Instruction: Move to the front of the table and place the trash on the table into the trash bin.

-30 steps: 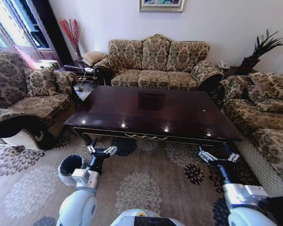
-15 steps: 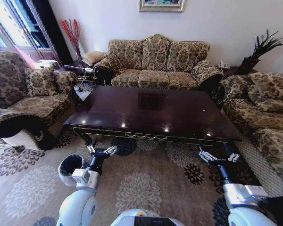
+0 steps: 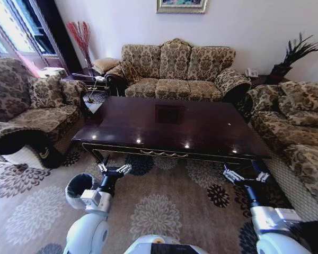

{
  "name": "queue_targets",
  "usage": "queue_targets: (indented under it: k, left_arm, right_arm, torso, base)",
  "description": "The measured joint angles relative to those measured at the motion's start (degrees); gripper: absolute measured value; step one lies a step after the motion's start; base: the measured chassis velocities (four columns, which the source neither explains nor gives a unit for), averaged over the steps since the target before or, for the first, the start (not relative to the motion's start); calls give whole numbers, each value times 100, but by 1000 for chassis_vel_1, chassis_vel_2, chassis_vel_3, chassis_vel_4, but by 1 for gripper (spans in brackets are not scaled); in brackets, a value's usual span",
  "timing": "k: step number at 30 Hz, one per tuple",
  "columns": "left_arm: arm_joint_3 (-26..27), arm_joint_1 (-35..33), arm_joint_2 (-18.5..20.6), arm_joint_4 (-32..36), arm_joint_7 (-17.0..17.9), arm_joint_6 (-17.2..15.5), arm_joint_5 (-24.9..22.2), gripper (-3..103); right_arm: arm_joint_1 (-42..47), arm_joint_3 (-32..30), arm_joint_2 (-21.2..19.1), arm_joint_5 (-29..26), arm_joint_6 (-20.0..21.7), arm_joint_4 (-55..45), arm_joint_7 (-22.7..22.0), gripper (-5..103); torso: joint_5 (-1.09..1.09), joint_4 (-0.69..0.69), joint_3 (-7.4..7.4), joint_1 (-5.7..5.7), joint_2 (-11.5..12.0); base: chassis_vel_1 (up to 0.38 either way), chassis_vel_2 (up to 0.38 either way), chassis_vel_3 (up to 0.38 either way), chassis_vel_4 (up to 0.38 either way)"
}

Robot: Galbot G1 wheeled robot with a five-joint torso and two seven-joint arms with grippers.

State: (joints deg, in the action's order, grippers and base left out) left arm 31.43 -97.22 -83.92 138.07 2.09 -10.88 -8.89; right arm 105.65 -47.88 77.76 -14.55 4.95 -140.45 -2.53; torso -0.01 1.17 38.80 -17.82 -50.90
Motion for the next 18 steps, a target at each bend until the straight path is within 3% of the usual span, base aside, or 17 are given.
queue_targets:
  k: [18]
  left_arm:
    - [0, 0, 0, 0, 0, 0, 0, 100]
  right_arm:
    - [0, 0, 0, 0, 0, 0, 0, 100]
  torso:
    - [0, 0, 0, 0, 0]
  base:
    - [0, 0, 0, 0]
